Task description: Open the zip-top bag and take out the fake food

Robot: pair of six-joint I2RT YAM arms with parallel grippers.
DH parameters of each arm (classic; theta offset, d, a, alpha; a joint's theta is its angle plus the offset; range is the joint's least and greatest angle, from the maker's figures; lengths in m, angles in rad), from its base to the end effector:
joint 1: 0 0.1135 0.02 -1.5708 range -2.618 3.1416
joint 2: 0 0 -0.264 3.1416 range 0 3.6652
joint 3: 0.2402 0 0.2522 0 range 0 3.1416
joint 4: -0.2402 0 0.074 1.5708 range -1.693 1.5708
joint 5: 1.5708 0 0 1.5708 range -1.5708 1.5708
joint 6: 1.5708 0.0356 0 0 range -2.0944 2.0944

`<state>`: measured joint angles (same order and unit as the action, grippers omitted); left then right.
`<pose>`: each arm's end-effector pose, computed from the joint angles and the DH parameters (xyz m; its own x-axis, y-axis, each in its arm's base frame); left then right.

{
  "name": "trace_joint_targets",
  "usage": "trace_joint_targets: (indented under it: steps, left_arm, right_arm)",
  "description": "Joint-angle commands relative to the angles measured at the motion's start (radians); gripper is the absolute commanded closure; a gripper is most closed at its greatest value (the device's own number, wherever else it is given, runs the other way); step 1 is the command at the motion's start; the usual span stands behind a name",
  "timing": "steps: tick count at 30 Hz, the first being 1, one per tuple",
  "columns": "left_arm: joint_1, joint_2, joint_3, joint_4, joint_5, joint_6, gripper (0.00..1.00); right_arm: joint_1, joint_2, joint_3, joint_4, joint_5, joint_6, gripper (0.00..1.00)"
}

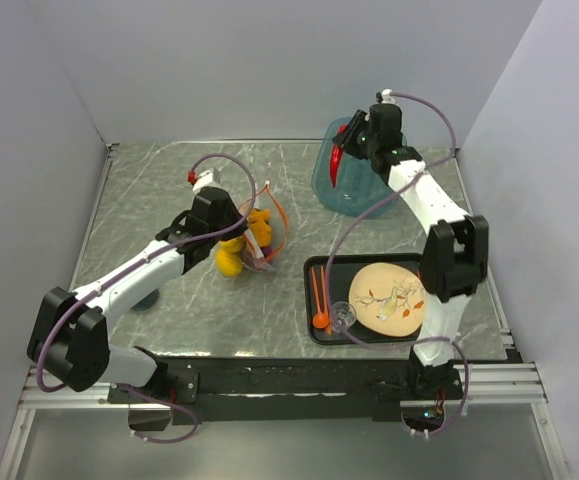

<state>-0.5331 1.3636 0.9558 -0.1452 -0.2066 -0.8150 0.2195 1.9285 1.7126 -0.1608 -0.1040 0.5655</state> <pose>0.2681 -0.1497 0.2726 -0.5628 -0.4949 -0.6621 -0.0911 0.8332 -0.5454 0.4543 0.1051 0.3267 -0.4697 0.4413 -0.7647 -0.0700 0.8448 0.5305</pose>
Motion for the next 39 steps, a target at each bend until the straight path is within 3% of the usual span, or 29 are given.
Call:
trace_joint_targets:
  steps: [1, 2, 4, 5, 7, 8, 13, 15, 20, 25, 30, 39]
  left_arm:
    - [0.002, -0.043, 0.061, -0.004, 0.062, 0.046, 0.99]
    - [0.002, -0.041, 0.067, -0.007, 0.070, 0.048, 0.99]
    - [0.002, -0.038, 0.078, -0.011, 0.087, 0.056, 0.99]
    - [0.002, -0.038, 0.081, -0.011, 0.091, 0.056, 0.99]
    - [0.002, -0.035, 0.087, -0.011, 0.099, 0.062, 0.99]
    - [0.002, -0.034, 0.089, -0.011, 0.101, 0.065, 0.99]
    - [0.002, -0.011, 0.112, -0.013, 0.111, 0.070, 0.99]
    - [0.002, -0.009, 0.112, -0.005, 0.115, 0.071, 0.99]
    - [0.002, -0.004, 0.120, -0.005, 0.113, 0.080, 0.99]
    - [0.002, -0.004, 0.132, -0.028, 0.096, 0.100, 0.99]
    - [0.001, -0.011, 0.126, -0.019, 0.098, 0.096, 0.99]
    - [0.001, -0.014, 0.098, 0.002, 0.085, 0.079, 0.99]
  right_arm:
    - [-0.037, 0.131, 0.160, -0.065, 0.050, -0.065, 0.75]
    - [-0.042, 0.153, 0.180, -0.084, 0.062, -0.070, 0.68]
    - [-0.061, 0.204, 0.218, -0.100, 0.069, -0.073, 0.64]
    - [-0.072, 0.216, 0.228, -0.105, 0.064, -0.073, 0.53]
    - [-0.084, 0.251, 0.275, -0.132, 0.063, -0.076, 0.42]
    - [-0.086, 0.260, 0.289, -0.167, 0.059, -0.082, 0.29]
    - [-0.068, 0.129, 0.202, -0.198, 0.037, -0.069, 0.20]
    - [-0.040, 0.006, 0.133, -0.203, -0.017, -0.053, 0.24]
    - [0.095, -0.351, -0.286, -0.024, -0.091, 0.023, 0.45]
    - [0.256, -0.447, -0.525, 0.157, -0.249, 0.193, 0.55]
    - [0.369, -0.333, -0.443, 0.141, -0.230, 0.184, 0.56]
    - [0.405, -0.195, -0.386, 0.096, -0.166, 0.194, 0.54]
